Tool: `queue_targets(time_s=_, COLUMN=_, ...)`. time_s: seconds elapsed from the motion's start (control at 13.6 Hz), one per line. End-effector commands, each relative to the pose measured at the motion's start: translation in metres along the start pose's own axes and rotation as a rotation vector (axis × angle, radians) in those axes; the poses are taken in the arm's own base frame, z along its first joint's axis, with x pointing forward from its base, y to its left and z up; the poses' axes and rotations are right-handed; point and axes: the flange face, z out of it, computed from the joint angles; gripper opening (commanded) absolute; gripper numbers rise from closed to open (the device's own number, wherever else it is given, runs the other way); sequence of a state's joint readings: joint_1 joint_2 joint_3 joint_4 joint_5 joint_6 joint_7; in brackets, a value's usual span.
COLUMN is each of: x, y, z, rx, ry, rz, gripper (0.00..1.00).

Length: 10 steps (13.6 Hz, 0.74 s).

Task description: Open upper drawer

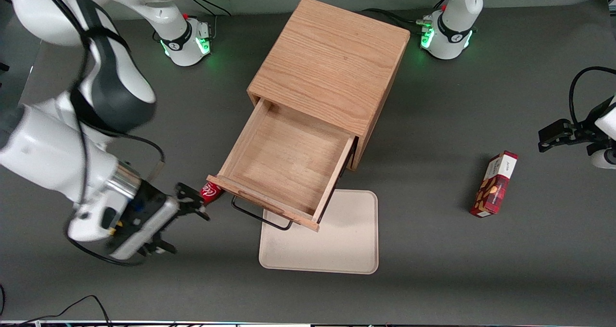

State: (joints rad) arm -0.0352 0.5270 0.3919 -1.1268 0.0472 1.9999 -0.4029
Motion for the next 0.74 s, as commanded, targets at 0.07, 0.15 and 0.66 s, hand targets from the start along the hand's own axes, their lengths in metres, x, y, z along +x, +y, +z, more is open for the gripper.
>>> queue_targets(time_s=0.07, x=-0.099, y=0.018, z=-0.086, rx=-0.058, ry=-0.215, rz=0.405, gripper=1.00)
queue_targets(time_s=0.15, x=-0.126, y=0.017, z=-0.103, rx=-0.084, ry=-0.267, rz=0.517, gripper=1.00)
queue_targets(time_s=0.66, x=-0.191, y=-0.008, z=-0.139, rx=-0.283, ry=-0.363, rz=0.691, gripper=1.00)
